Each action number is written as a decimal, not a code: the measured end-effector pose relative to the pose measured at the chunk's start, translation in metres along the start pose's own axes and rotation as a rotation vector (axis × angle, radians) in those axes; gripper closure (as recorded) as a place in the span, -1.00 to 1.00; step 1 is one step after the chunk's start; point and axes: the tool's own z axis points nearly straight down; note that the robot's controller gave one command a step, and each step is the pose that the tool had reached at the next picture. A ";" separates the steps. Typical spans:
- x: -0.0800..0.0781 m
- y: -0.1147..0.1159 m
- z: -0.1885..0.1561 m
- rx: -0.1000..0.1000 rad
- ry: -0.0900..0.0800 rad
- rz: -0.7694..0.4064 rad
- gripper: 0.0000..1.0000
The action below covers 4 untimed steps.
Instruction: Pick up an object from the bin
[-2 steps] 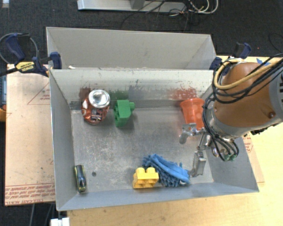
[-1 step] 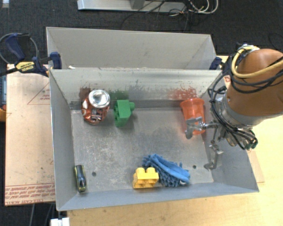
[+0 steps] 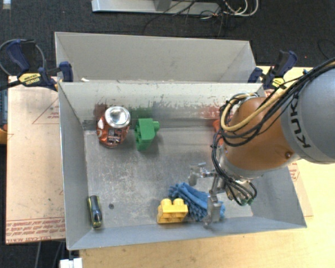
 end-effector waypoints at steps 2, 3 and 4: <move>-0.016 0.003 0.055 0.003 -0.014 -0.121 -1.00; -0.019 0.008 0.056 0.005 -0.016 -0.108 -1.00; -0.029 0.017 0.034 0.004 -0.016 -0.212 1.00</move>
Offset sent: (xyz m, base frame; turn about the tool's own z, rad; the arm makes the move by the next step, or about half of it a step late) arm 0.0130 0.0045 -0.0549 -0.1210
